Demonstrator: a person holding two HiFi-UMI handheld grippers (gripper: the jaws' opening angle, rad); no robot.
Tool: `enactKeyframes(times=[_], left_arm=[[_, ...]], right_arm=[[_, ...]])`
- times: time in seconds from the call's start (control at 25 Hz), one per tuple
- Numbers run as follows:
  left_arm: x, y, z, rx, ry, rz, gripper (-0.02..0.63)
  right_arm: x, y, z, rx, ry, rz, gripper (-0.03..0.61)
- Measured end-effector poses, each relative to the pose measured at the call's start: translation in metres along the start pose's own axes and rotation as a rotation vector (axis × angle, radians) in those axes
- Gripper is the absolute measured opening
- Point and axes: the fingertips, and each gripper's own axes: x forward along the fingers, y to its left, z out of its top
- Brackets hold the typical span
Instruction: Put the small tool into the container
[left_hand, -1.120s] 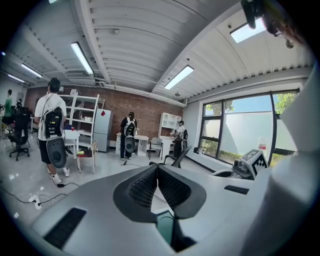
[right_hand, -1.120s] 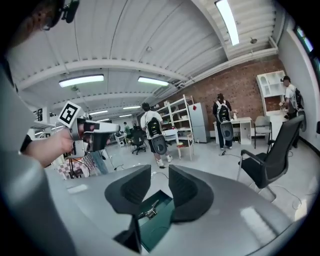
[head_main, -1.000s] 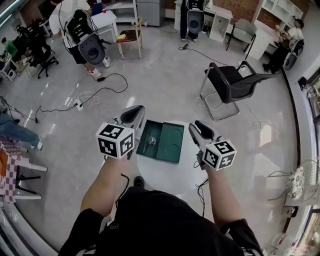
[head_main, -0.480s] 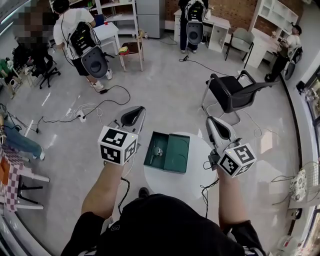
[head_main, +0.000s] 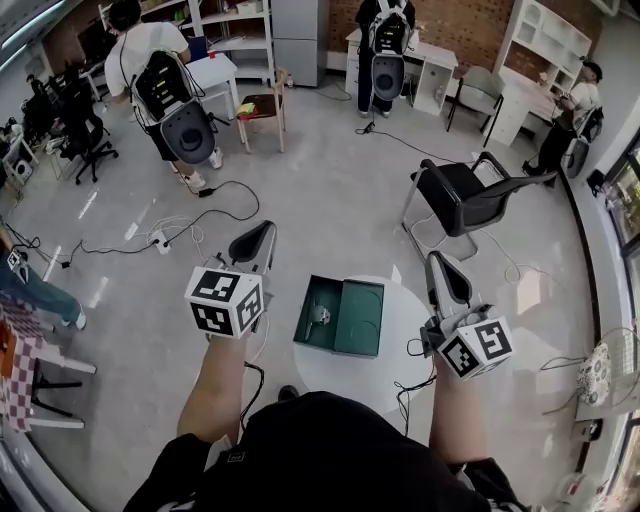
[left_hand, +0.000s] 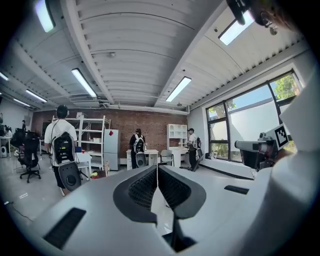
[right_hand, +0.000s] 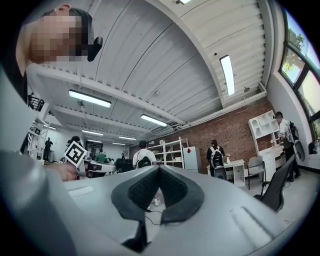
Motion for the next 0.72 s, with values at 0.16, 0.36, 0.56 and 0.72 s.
enactKeyframes(times=[0.16, 0.36, 0.56, 0.72], left_arm=[[0.0, 0.016, -0.001, -0.005, 0.0, 0.011, 0.012], [0.0, 0.02, -0.005, -0.012, 0.004, 0.011, 0.012], [-0.001, 0.017, -0.013, -0.013, 0.022, 0.009, 0.012], [0.001, 0.013, -0.012, -0.014, 0.03, 0.011, 0.012]], right_arm=[[-0.001, -0.005, -0.008, -0.016, 0.026, -0.027, 0.008], [-0.003, -0.011, -0.009, -0.027, 0.033, -0.051, 0.008], [-0.004, -0.012, -0.015, -0.016, 0.046, -0.049, 0.008], [-0.001, -0.012, -0.016, -0.011, 0.059, -0.034, 0.008]])
